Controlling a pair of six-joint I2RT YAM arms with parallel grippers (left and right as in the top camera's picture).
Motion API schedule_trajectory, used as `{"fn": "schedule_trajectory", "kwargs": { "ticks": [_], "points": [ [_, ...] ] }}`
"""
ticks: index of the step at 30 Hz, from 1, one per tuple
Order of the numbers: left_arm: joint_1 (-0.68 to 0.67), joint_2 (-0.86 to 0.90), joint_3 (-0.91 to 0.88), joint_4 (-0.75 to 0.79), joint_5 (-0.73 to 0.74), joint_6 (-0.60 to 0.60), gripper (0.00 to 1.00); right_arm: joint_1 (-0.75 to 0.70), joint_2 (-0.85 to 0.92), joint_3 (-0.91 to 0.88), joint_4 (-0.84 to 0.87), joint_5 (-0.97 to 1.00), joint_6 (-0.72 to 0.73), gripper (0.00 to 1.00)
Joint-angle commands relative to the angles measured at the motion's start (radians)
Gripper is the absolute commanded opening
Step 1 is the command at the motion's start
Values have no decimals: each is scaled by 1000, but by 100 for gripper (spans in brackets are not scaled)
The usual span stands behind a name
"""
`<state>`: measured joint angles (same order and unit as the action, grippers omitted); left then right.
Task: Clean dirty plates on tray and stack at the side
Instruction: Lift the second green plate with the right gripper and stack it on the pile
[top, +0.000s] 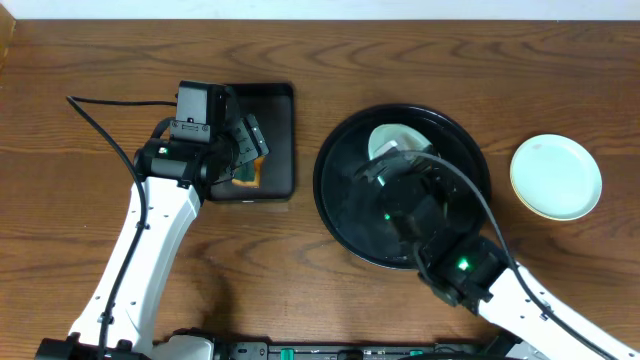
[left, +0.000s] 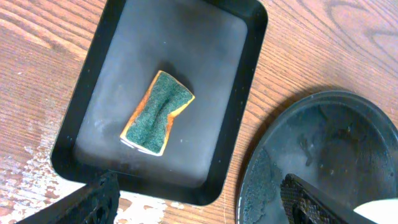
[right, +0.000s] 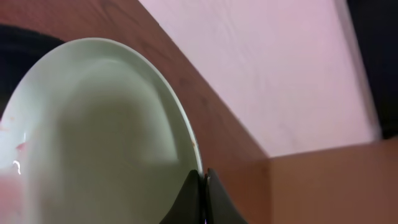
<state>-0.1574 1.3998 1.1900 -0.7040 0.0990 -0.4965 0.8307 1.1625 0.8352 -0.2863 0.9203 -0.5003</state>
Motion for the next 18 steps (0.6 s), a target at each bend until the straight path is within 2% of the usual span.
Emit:
{"fn": "schedule_trajectory", "kwargs": {
  "ticks": [1, 7, 18],
  "points": [
    [2, 4, 24, -3, -2, 10, 84, 38, -11, 16, 6, 79, -126, 1],
    [2, 4, 24, -3, -2, 10, 84, 80, -11, 16, 6, 127, -190, 1],
    [2, 4, 24, -3, -2, 10, 84, 87, -11, 16, 13, 130, -159, 1]
  ]
}}
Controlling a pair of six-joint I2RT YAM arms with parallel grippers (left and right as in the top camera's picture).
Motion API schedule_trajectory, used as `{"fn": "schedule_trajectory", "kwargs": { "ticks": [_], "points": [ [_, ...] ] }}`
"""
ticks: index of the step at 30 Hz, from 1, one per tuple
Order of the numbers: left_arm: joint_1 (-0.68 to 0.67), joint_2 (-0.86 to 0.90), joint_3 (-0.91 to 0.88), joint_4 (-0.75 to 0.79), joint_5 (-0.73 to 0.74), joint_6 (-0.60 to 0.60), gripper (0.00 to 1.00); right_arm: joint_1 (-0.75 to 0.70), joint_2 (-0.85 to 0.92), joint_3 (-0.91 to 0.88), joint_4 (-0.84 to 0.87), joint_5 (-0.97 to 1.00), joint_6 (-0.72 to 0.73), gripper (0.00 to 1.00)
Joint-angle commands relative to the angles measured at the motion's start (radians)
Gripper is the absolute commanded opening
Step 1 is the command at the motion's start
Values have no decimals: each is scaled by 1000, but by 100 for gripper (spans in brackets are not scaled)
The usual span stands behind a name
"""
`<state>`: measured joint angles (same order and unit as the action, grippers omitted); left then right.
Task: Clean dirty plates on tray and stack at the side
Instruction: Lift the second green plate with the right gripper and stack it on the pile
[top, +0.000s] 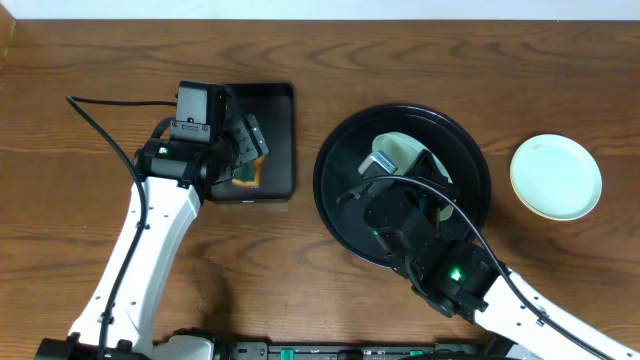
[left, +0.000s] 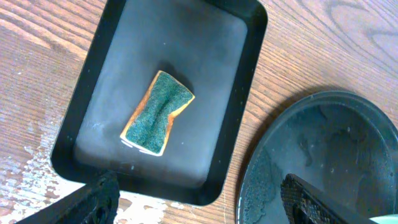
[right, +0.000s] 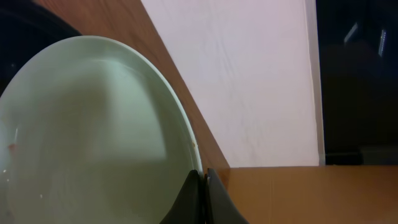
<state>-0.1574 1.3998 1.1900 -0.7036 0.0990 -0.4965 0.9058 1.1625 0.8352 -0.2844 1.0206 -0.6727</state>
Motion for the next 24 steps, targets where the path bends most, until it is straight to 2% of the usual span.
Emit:
{"fn": "schedule_trajectory", "kwargs": {
  "ticks": [1, 8, 15, 24],
  "points": [
    [2, 4, 24, -3, -2, 10, 84, 11, -11, 16, 27, 31, 22, 1],
    [2, 4, 24, -3, -2, 10, 84, 6, -11, 16, 125, 113, 22, 1],
    [2, 4, 24, -3, -2, 10, 84, -30, -11, 16, 127, 116, 97, 1],
    [2, 4, 24, -3, -2, 10, 84, -31, -11, 16, 127, 117, 100, 1]
  ]
}}
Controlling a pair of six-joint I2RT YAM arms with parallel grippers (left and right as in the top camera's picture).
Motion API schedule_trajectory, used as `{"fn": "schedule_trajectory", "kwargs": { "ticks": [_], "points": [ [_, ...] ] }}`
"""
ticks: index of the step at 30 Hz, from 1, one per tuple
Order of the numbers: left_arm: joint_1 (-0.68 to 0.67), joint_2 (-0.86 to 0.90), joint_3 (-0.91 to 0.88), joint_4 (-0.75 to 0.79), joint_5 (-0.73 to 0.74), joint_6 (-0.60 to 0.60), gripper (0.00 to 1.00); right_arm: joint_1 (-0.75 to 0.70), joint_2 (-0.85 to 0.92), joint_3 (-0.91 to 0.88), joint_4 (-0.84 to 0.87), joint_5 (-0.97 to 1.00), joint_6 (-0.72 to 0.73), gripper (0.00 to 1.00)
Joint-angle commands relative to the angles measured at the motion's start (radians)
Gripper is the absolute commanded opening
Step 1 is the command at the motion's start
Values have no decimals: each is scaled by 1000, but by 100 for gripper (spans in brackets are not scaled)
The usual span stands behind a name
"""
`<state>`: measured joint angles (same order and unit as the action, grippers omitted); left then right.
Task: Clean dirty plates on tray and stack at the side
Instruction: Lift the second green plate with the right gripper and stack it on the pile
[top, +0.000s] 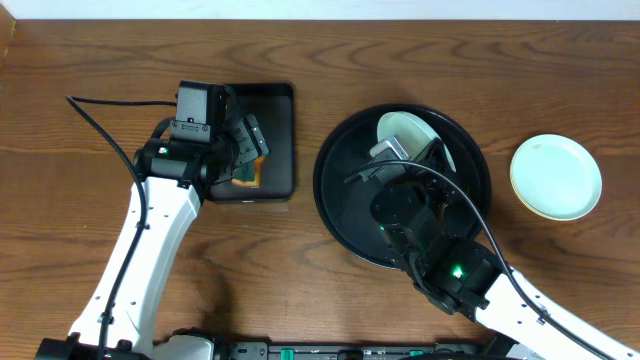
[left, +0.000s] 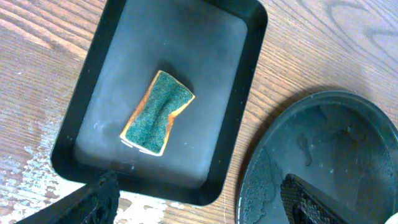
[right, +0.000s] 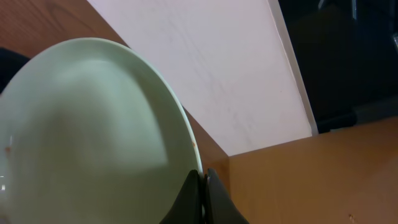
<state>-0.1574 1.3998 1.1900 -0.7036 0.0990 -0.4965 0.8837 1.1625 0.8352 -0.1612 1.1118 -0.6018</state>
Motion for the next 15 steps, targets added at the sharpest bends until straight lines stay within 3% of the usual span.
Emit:
{"fn": "schedule_trajectory", "kwargs": {
  "ticks": [1, 6, 11, 15],
  "points": [
    [2, 4, 24, -3, -2, 10, 84, -9, -11, 16, 4, 25, 29, 1],
    [2, 4, 24, -3, -2, 10, 84, -9, -11, 16, -14, 2, 208, 1],
    [2, 4, 24, -3, -2, 10, 84, -42, -11, 16, -42, 32, 296, 1],
    [2, 4, 24, -3, -2, 10, 84, -75, -10, 15, -159, -138, 397, 1]
  ]
}}
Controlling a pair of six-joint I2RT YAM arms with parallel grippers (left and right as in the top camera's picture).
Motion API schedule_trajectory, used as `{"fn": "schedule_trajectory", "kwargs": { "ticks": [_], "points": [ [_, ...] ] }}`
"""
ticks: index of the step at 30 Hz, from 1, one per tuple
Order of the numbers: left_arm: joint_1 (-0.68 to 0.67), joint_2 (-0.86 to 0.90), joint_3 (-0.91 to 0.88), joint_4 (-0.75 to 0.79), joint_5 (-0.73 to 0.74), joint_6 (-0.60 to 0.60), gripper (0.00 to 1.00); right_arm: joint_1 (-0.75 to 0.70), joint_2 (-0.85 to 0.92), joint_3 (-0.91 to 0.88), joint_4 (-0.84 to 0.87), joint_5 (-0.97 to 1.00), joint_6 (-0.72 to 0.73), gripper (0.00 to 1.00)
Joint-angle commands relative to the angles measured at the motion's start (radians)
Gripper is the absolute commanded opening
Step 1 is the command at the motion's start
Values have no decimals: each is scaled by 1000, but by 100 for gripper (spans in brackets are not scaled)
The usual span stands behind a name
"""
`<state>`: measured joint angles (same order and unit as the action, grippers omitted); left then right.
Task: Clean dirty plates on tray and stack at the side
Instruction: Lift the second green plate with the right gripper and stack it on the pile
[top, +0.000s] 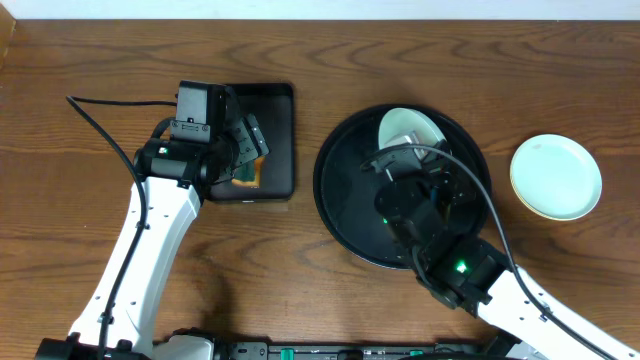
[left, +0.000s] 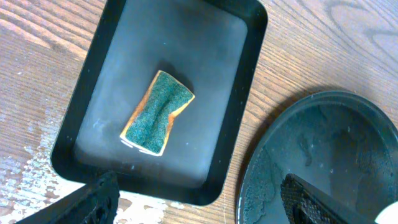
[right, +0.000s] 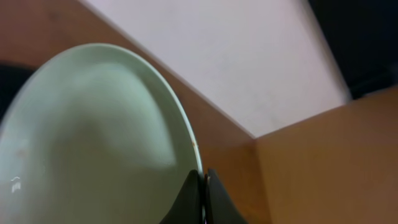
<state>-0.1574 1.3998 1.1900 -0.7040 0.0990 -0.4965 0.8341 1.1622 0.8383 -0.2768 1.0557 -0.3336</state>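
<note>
A pale green plate (top: 408, 128) is tilted up over the far part of the round black tray (top: 340, 205). My right gripper (right: 202, 177) is shut on the plate's rim (right: 186, 134), and the plate fills most of the right wrist view. A green and orange sponge (left: 157, 112) lies in the black rectangular tray (left: 93, 74) on the left. My left gripper (left: 199, 199) hangs open above that tray's near edge, holding nothing. A second pale green plate (top: 556, 177) lies flat on the table at the right.
The round tray's wet bottom (left: 323, 155) shows at the right of the left wrist view. White residue (left: 37, 186) marks the wood (top: 300, 280) near the rectangular tray. The right arm (top: 470, 270) crosses the round tray's near side.
The right gripper has turned slightly with the plate, which now sits a bit farther right over the round tray. The left arm and the sponge have not moved.
Throughout, the right gripper has stayed shut on the pale green plate's rim over the round tray, with the plate's tilt and place shifting a little from moment to moment. The left gripper has hung open and still over the sponge tray.
</note>
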Motion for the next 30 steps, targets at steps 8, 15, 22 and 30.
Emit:
{"fn": "schedule_trajectory", "kwargs": {
  "ticks": [8, 15, 22, 30],
  "points": [
    [2, 4, 24, -3, -2, 10, 84, -434, -13, 13, -188, -633, 710, 1],
    [2, 4, 24, -3, -2, 10, 84, -1016, -11, 13, -185, -1178, 819, 1],
    [2, 4, 24, -3, -2, 10, 84, -1416, 53, 11, -199, -1209, 815, 1],
    [2, 4, 24, -3, -2, 10, 84, -1548, 259, 11, -145, -1123, 815, 1]
  ]
}}
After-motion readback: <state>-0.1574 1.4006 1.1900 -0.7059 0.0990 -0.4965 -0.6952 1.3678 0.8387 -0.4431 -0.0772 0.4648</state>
